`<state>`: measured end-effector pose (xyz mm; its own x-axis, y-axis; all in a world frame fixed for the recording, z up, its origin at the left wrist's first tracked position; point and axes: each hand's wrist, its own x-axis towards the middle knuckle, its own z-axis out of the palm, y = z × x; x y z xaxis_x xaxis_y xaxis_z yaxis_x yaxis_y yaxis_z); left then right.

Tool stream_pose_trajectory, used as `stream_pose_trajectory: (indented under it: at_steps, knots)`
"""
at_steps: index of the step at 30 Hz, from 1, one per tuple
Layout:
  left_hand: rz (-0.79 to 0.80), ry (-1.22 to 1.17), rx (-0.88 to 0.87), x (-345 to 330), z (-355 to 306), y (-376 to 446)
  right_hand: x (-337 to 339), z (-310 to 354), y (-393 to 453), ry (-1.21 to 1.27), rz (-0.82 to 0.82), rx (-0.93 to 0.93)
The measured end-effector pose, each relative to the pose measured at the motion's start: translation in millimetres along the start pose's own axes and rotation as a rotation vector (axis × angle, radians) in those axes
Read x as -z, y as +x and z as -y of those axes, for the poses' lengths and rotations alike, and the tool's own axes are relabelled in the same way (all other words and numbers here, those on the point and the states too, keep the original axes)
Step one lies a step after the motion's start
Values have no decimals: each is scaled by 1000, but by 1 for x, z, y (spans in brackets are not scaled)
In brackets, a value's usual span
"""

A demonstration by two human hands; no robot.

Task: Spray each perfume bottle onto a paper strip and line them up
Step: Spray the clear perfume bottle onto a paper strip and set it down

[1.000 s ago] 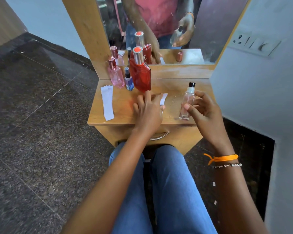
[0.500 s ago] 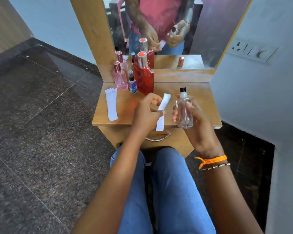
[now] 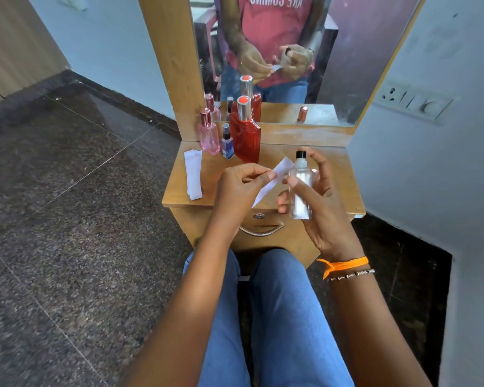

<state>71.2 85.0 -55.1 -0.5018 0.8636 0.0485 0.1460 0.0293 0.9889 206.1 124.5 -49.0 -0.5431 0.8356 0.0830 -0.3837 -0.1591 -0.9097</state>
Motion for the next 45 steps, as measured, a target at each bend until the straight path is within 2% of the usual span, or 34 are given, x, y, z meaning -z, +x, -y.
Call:
stream_pose_trajectory:
  at_steps: [5, 8, 14, 18, 22, 29, 37, 40, 45]
  knots:
    - [-68, -47, 34, -2, -8, -4, 4, -3, 6, -485, -116, 197]
    - [-74, -73, 42, -2, -12, -7, 5, -4, 5, -639, -153, 242]
    - [-92, -121, 74, -3, -16, -12, 8, 1, 5, -484, -143, 54]
    - [-87, -135, 74, -4, -20, -14, 14, 0, 3, -458, -85, 49]
    - [-86, -158, 83, -6, -23, -16, 16, -2, 2, -402, -117, 58]
    - [-81, -194, 152, -8, -25, -19, 16, -7, 2, -535, -186, 165]
    - [-74, -214, 185, -10, -23, -19, 19, -12, 6, -694, -228, 143]
    - [-86, -220, 197, -10, -22, -18, 17, -10, 5, -647, -184, 87]
    - [-100, -193, 200, -9, -20, -17, 15, -9, 2, -786, -189, 254]
